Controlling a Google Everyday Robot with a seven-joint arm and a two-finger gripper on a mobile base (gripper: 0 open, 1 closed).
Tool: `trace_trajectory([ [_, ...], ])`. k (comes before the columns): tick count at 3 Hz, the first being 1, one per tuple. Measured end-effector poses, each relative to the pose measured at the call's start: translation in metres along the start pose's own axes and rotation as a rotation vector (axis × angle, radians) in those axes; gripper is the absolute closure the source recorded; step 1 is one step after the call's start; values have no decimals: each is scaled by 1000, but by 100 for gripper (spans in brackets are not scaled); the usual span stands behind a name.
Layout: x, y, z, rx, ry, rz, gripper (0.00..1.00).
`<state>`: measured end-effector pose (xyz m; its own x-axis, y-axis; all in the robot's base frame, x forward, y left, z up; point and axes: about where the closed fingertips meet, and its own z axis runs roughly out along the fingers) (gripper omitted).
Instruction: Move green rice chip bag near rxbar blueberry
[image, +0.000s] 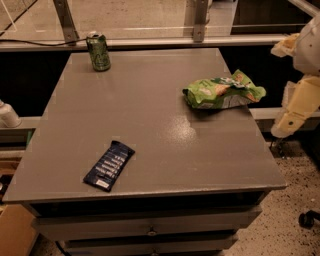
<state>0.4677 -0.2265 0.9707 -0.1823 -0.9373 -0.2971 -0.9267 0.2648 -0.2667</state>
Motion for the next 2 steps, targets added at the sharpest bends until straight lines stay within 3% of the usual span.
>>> trace_trajectory([
  [2,-9,-61,67,24,-159,42,0],
])
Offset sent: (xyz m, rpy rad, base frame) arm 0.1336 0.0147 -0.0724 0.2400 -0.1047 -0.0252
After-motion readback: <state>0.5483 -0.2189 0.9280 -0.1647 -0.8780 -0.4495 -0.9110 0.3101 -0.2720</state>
